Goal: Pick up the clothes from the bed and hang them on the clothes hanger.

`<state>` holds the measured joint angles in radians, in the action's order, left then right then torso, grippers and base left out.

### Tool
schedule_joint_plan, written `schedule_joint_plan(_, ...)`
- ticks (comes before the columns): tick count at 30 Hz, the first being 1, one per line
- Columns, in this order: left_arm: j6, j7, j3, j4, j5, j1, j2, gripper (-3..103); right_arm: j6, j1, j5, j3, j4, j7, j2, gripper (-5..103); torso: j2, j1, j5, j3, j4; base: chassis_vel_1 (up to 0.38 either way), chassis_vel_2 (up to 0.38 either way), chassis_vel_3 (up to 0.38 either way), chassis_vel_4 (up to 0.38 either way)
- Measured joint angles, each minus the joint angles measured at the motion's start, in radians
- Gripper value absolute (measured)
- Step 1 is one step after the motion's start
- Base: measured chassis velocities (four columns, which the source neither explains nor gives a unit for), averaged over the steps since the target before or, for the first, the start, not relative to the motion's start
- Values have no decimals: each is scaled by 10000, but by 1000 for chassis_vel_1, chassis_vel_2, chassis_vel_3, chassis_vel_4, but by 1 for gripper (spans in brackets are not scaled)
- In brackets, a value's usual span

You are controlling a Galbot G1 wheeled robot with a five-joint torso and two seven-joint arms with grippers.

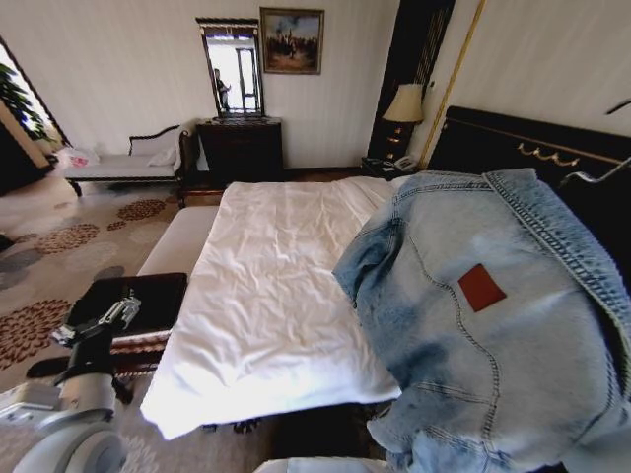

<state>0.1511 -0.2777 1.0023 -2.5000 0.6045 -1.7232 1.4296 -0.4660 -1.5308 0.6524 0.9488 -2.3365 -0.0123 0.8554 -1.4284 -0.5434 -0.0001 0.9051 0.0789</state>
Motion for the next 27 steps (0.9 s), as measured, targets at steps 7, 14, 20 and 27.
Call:
schedule_joint_plan(7, 4, -4, -17, 0, -2, 12, 11, 100, -14, -19, 5, 19, -5, -56, 39, 21, -3, 5, 0, -3, 1, 273, -273, -273, 273)
schedule_joint_plan(14, 8, -5, -45, 0, -19, 29, 15, 100, -46, -7, 4, -28, 20, -140, 93, 21, -2, 1, 1, -1, 0, 229, -238, -234, 237)
schedule_joint_plan(20, 24, -5, -106, 0, -71, 119, 26, 100, -54, 62, 6, -88, 109, -161, 101, 21, 1, -6, 2, 1, 1, 220, -210, -191, 216)
schedule_joint_plan(27, 47, -5, -173, 0, -134, 224, 25, 100, -55, 234, 2, -250, 253, -187, 100, 21, 1, -6, 1, 1, 0, 237, -238, -232, 243)
